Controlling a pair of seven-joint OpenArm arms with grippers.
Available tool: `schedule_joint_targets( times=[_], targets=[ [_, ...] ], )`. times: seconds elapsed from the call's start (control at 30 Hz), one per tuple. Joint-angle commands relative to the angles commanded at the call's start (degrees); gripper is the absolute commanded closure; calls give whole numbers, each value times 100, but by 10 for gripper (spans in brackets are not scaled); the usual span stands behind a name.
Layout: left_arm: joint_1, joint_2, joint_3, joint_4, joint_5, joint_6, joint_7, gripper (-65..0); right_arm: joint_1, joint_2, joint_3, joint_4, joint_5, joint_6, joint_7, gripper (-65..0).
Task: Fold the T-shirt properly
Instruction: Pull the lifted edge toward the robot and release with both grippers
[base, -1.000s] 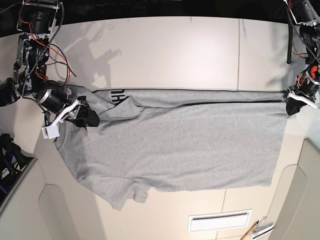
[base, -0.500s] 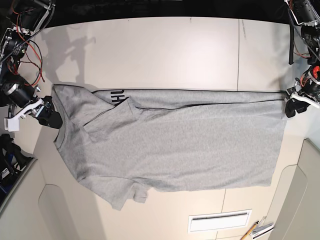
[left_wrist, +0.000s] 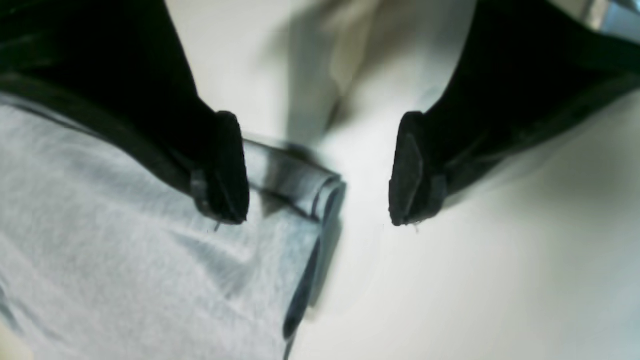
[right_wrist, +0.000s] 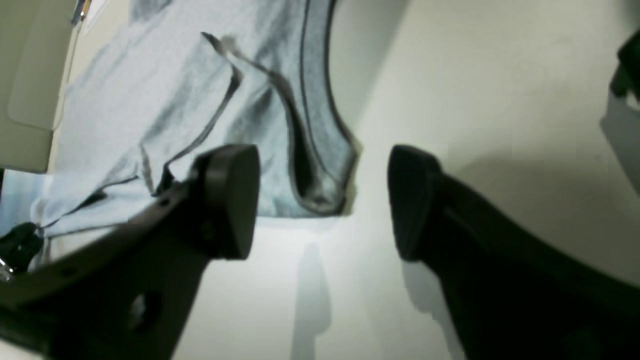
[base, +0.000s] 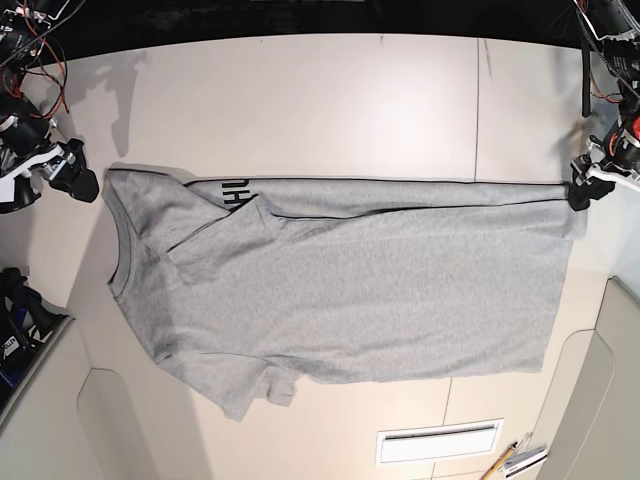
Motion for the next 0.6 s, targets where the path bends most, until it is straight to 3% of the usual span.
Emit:
schedule_joint_targets(
  times=[0.27, 0.37, 0.6],
  targets=[
    [-17, 125, 2, -319, -2, -7, -59, -471, 4, -50, -549, -308, -184, 2, 376, -403],
    [-17, 321, 2, -317, -11, -165, -52, -471, 66, -216, -758, -308, -192, 2, 428, -403],
    [-15, 636, 50, -317, -24, -165, -35, -470, 444, -592, -1108, -308, -579, -2, 570, -403]
  ],
)
